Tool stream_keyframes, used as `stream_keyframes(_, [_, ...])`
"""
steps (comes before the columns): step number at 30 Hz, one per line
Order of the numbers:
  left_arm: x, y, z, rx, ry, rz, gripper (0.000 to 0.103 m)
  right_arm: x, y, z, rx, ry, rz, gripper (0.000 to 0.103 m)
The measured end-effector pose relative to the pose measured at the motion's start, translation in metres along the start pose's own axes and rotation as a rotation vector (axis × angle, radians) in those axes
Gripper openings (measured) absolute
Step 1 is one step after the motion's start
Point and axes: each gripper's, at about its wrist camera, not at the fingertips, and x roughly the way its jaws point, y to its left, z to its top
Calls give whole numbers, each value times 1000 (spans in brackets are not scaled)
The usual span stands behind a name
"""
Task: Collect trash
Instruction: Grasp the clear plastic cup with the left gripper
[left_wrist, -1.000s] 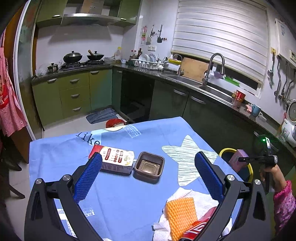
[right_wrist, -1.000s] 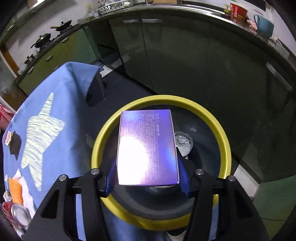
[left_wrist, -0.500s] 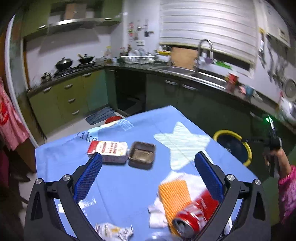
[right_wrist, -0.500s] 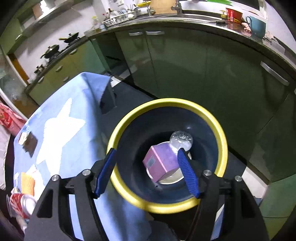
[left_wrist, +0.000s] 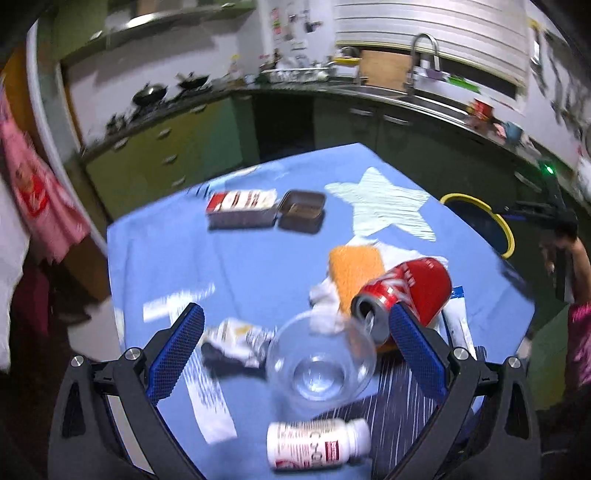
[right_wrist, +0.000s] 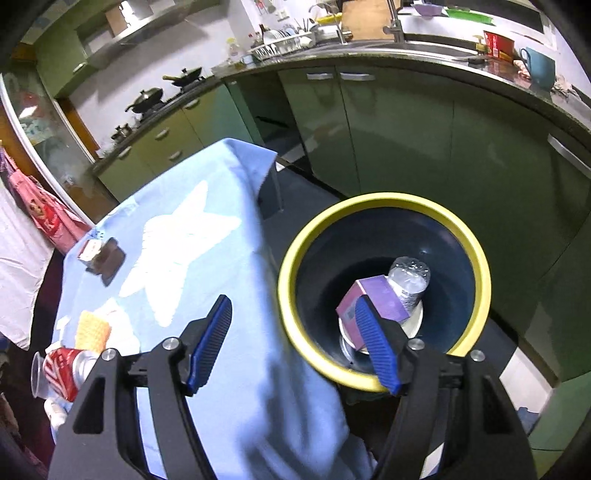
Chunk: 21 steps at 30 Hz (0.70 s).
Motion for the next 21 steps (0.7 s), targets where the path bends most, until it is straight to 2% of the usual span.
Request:
stream_keyframes(3, [13,12,-12,-56,53,-15,90,-10,2,-9,9,-18,22,70])
stream_keyframes(5, [23,16,-17,-80,94,-26,74,-16,3,-12,10,-25,26,70])
stream_keyframes(8, [39,18,-23,-95,144,-55,66,-25,4,-18,11,-37,29,70])
stream_keyframes(12, [54,16,-23,-86,181,-54,56,-33,1,-23,35,-51,42,70])
stream_keyframes(18, [71,16,-19,-87,229,-53,27,-35,-1,-26,42,-49,50,71])
stream_keyframes(20, [72,17,-18,-92,228,-61,14,-33,-2,-26,45,-48,52,71])
stream_keyframes(21, [72,18,-18,-96,224,-70,12,-32,-2,-26,45,-46,54,71])
